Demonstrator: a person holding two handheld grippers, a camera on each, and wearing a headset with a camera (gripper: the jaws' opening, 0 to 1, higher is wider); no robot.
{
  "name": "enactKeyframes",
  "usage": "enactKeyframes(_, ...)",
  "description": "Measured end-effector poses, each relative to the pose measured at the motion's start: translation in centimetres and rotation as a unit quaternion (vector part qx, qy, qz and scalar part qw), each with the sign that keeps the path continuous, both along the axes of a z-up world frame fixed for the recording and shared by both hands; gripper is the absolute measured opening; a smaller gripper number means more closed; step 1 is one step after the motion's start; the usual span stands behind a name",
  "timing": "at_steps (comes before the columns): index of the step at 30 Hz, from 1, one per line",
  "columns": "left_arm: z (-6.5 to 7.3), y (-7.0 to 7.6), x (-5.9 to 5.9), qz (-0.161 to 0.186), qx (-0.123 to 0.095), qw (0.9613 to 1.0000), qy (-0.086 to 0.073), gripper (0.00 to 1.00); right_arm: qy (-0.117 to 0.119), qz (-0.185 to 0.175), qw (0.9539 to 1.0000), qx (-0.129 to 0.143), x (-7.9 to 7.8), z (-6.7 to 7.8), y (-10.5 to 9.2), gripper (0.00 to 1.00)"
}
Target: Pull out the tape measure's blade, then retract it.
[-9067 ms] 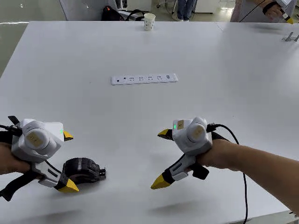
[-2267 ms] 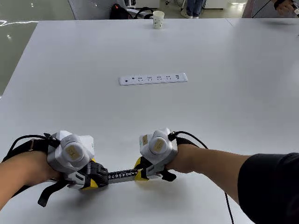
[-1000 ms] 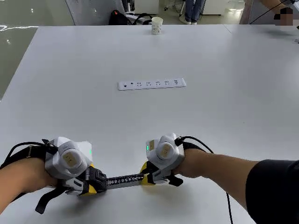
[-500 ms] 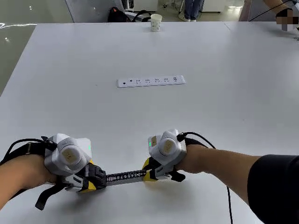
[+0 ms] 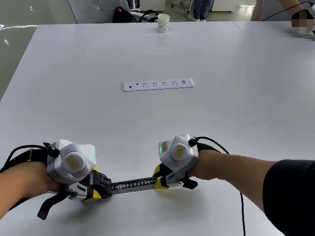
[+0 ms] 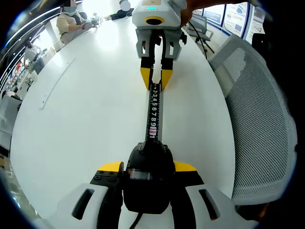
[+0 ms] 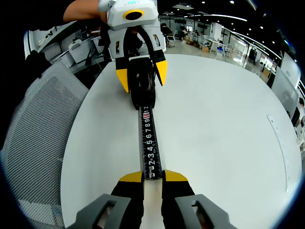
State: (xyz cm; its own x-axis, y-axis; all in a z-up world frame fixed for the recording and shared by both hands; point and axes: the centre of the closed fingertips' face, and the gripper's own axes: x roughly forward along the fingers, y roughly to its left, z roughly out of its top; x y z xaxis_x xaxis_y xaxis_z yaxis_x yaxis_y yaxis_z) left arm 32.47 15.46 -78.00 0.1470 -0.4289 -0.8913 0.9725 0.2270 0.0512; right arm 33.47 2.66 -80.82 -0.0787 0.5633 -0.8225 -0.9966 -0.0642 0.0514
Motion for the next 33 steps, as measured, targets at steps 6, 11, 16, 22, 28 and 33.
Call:
enactKeyframes(6, 0.0, 0.0, 0.0, 0.000, 0.000, 1.0000, 0.000, 0.33, 0.000, -0.001, 1.0000, -0.001, 0.1, 0.0, -0.3, 0.09)
enactKeyframes(11, 0.0, 0.0, 0.0, 0.000, 0.000, 1.0000, -0.001, 0.33, 0.000, -0.002, 1.0000, -0.003, 0.1, 0.0, -0.5, 0.09)
enactKeyframes(16, 0.0, 0.0, -0.1, 0.001, -0.001, 1.0000, 0.000, 0.33, 0.000, -0.002, 1.0000, -0.005, 0.0, 0.0, -0.6, 0.09)
enactKeyframes(22, 0.0, 0.0, -0.1, 0.001, 0.000, 1.0000, -0.001, 0.33, -0.001, -0.001, 1.0000, -0.006, 0.1, 0.0, -0.8, 0.09)
enactKeyframes(28, 0.0, 0.0, 0.0, 0.001, 0.001, 1.0000, 0.000, 0.33, -0.001, -0.002, 1.0000, -0.008, 0.1, 0.0, -1.0, 0.09)
enactKeyframes(33, 0.0, 0.0, 0.0, 0.001, 0.001, 1.0000, -0.001, 0.33, -0.001, -0.001, 1.0000, -0.009, 0.1, 0.0, -1.2, 0.09)
